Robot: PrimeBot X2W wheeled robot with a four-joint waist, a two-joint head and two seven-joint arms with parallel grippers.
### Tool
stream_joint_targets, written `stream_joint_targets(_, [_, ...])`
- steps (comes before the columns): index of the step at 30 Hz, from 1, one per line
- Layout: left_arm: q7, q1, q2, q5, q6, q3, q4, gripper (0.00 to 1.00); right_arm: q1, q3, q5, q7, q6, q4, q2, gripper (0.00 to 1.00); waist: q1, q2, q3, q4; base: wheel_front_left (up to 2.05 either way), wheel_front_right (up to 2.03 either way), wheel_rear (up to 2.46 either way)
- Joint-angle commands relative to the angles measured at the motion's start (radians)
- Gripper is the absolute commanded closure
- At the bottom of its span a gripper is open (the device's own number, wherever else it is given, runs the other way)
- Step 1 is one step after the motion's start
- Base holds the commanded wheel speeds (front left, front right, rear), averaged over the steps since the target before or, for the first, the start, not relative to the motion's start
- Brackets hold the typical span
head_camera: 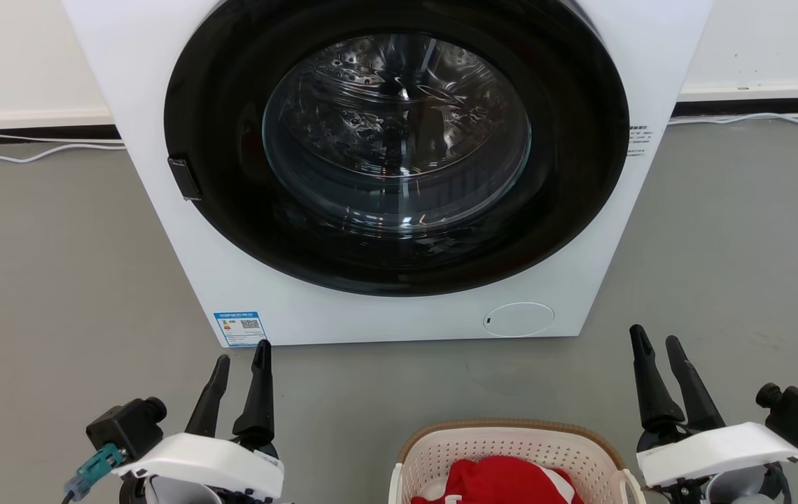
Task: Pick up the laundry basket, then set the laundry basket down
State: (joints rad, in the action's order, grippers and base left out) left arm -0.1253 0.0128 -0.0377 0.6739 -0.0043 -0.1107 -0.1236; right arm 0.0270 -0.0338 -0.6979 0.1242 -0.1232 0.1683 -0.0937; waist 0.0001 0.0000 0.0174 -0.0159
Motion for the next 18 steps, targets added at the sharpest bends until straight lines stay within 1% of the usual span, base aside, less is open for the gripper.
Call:
stream_joint_targets(1, [-0.015, 0.051, -0.008, -0.030, 0.008, 0.012, 0.038, 0.00, 0.059, -0.018, 0.031, 0.016, -0.005, -0.037, -0.017, 0.00, 0.0000, 0.0000, 0.000, 0.000, 0.00, 0.00, 0.00])
stream_joint_targets(18, [-0.065, 0.055, -0.010, -0.211, 0.031, -0.014, 0.071, 0.00, 0.068, -0.038, 0.210, 0.066, -0.006, -0.061, -0.019, 0.00, 0.0000, 0.0000, 0.007, -0.004, 0.00, 0.00, 0.00])
